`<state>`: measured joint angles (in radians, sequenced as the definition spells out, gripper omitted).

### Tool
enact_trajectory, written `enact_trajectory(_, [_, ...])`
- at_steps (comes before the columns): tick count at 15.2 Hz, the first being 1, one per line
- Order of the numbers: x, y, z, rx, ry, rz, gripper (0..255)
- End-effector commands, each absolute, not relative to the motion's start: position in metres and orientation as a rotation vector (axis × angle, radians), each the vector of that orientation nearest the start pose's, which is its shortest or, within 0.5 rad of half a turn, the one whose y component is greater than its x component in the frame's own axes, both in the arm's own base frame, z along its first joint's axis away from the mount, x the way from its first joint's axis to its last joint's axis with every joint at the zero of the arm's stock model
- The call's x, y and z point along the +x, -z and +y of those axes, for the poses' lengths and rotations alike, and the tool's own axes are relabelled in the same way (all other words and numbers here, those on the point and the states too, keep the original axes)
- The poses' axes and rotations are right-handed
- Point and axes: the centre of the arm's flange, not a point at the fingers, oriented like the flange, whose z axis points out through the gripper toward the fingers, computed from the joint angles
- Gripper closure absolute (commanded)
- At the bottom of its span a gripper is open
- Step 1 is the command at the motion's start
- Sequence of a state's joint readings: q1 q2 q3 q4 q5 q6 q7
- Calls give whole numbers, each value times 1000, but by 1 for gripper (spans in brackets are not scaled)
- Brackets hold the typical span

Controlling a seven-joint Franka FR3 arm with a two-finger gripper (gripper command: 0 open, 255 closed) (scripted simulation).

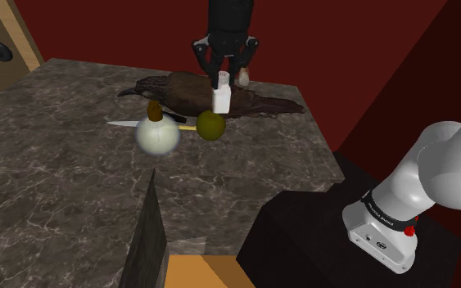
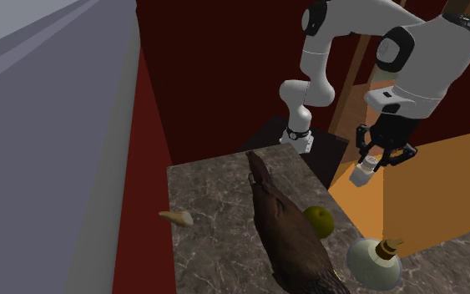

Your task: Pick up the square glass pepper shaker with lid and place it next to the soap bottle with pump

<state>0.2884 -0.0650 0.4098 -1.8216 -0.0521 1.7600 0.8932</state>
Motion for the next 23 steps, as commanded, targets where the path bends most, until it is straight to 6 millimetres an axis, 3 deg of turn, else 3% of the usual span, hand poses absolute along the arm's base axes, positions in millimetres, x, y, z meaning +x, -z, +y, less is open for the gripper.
enact_trajectory(1, [416,-544,350,-3182,86,297,255])
enact_trajectory(23, [416,-428,350,-3182,86,297,255])
